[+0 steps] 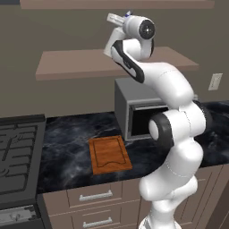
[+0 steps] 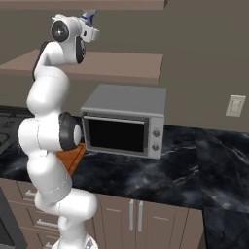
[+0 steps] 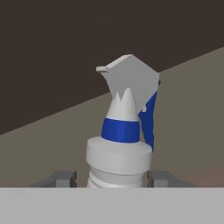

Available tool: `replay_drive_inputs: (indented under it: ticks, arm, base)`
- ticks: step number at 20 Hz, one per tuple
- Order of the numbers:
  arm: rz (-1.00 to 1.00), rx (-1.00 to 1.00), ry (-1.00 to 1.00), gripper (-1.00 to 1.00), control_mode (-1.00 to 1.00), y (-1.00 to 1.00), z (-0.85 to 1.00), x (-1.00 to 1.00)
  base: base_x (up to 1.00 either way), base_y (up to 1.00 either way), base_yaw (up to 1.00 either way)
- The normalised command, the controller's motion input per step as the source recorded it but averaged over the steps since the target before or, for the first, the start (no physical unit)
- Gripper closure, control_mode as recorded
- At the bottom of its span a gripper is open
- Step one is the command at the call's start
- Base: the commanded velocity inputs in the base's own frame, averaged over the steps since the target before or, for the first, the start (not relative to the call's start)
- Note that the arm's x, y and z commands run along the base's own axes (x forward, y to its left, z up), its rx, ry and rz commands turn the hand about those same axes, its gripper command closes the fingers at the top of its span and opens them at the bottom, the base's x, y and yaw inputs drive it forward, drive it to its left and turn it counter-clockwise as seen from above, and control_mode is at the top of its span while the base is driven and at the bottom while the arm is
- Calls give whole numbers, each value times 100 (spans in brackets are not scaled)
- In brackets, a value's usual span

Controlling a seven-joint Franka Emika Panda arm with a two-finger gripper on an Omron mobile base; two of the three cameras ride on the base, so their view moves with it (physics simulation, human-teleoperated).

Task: Grab the spray bottle from the shelves, then place it next to the cutting board for sanitizing. Then grab the dish brush from the countertop next to the sink and place it next to the cutting board.

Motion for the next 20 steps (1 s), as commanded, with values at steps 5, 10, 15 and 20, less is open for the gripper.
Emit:
replay_drive_inputs:
  ticks: [5, 10, 15, 20]
  arm:
    - [0, 9, -12, 100, -100, 0, 20, -32]
    - [0, 10, -10, 100, -100, 0, 19, -45]
    - [-1, 19, -1, 100, -100, -11, 14, -76]
    - [-3, 24, 1, 100, -100, -33, 1, -82]
  base:
    - [0, 0, 0]
    - [0, 0, 0]
    - [0, 0, 0]
    - [0, 0, 0]
